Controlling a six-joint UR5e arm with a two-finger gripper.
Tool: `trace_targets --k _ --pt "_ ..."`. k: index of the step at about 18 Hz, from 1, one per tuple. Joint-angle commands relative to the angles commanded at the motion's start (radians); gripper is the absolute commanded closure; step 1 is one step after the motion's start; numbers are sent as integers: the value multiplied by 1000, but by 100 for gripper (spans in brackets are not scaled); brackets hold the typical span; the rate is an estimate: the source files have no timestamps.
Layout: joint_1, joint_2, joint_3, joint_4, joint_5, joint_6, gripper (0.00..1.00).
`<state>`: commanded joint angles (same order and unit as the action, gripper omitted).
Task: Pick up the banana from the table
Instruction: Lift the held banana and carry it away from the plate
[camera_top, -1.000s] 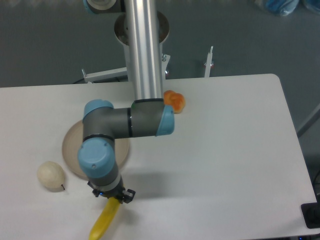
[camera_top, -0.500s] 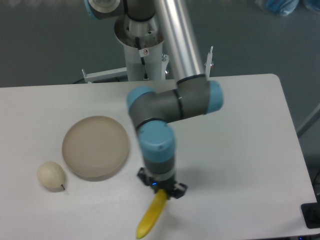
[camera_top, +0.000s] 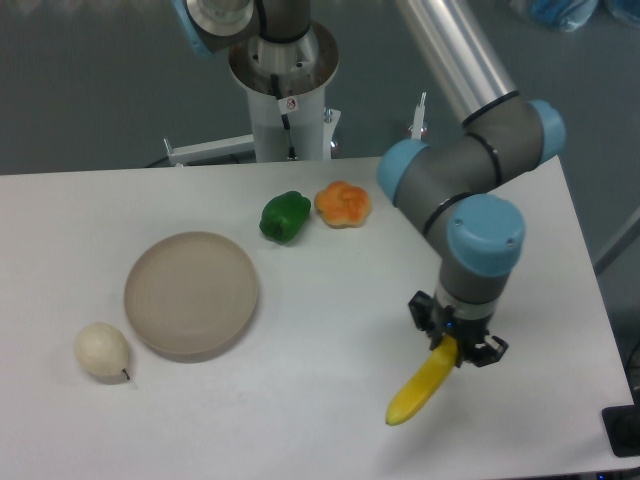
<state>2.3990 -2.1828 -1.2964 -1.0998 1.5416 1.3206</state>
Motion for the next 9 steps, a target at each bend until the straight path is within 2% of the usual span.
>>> trace_targets --k 9 --pt "23 -23 16 -8 12 38 96"
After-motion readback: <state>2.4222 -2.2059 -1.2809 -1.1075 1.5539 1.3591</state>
